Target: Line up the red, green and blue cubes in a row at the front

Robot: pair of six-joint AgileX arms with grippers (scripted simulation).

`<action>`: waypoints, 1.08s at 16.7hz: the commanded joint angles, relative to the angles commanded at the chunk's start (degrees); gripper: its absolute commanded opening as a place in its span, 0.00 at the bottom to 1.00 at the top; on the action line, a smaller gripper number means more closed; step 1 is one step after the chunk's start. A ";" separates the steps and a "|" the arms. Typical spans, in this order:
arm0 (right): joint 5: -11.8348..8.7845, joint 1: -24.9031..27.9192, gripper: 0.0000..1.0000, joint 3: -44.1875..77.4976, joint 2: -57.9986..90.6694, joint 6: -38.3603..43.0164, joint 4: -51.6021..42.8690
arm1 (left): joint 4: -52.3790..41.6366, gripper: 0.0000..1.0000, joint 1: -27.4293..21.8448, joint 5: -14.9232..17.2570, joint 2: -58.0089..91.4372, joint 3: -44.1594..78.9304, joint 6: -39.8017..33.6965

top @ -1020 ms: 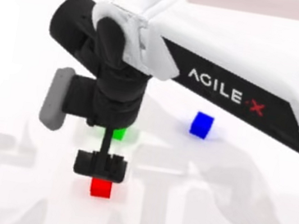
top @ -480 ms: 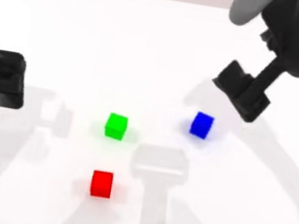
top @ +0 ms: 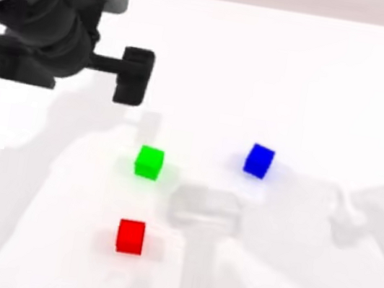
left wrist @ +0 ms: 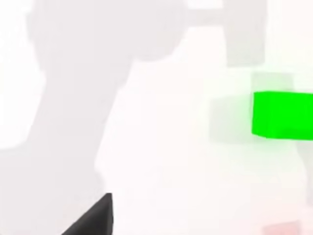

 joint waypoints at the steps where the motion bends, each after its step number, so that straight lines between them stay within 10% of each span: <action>1: 0.34 -2.05 1.00 -5.44 -5.11 1.32 3.05 | -2.61 1.00 -1.13 -0.01 4.97 4.04 -0.70; 8: 2.66 -11.38 1.00 -30.14 -30.27 7.42 17.98 | -14.52 1.00 -6.77 0.08 28.83 23.97 -4.19; 18: 2.92 -12.16 1.00 -32.10 -32.33 7.97 19.35 | -13.08 1.00 -7.14 0.12 31.55 23.83 -4.35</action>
